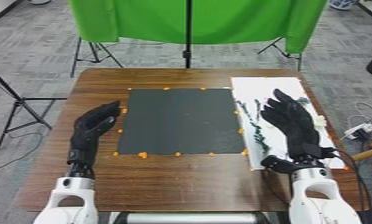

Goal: Arrange flowers

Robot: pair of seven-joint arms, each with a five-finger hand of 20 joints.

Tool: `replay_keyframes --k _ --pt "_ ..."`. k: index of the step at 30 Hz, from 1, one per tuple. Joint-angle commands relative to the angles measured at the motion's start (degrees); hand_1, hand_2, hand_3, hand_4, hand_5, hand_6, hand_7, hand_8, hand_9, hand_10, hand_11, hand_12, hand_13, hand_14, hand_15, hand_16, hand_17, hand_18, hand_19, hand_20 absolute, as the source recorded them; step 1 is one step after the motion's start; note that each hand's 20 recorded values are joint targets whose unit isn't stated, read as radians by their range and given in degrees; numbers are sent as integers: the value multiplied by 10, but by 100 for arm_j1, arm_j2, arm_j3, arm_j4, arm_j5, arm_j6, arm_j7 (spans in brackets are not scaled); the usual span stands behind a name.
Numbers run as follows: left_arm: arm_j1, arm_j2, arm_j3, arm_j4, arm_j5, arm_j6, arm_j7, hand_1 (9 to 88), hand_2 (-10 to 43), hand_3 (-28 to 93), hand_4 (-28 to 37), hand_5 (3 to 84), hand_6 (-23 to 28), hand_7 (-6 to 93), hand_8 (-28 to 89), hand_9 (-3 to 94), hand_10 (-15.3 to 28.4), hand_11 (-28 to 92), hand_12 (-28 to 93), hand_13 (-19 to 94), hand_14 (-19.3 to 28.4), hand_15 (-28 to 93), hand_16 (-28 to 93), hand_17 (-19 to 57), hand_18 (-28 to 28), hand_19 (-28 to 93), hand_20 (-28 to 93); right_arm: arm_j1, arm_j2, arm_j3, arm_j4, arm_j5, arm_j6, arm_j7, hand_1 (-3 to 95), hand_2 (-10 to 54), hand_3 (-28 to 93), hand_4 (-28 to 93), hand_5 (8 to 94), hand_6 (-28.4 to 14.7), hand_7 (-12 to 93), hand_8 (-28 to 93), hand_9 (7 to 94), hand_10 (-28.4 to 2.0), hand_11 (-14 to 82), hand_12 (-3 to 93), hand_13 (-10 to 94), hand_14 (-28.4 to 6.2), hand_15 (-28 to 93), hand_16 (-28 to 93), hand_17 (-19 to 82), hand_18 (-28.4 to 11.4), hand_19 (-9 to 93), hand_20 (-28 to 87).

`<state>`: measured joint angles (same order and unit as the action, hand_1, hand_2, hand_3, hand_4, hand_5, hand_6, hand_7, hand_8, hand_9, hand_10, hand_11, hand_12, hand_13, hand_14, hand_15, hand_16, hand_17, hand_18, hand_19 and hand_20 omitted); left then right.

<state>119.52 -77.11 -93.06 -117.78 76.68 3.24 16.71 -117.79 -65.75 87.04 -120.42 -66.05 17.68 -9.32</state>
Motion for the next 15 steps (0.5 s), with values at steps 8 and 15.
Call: replay_keyframes --k 8,15 --pt "24 -21 21 5 20 87 -57 335 -82 638 -141 519 -12 157 -73 473 122 186 153 342 161 225 27 18 144 74 203 18 90 -203 -145 -1223 826 353 211 -95 706 -277 403 -24 122 -78 440 -138 52 152 370 -151 114 177 218 -205 192 265" --pt "132 1 -25 -58 -24 190 -122 335 -82 640 -142 518 -10 156 -72 472 121 185 152 343 160 227 28 18 144 74 204 246 912 -639 224 -6409 2213 1943 323 -95 667 -276 563 -8 186 -100 659 -139 144 164 687 -109 240 218 446 -141 507 475"
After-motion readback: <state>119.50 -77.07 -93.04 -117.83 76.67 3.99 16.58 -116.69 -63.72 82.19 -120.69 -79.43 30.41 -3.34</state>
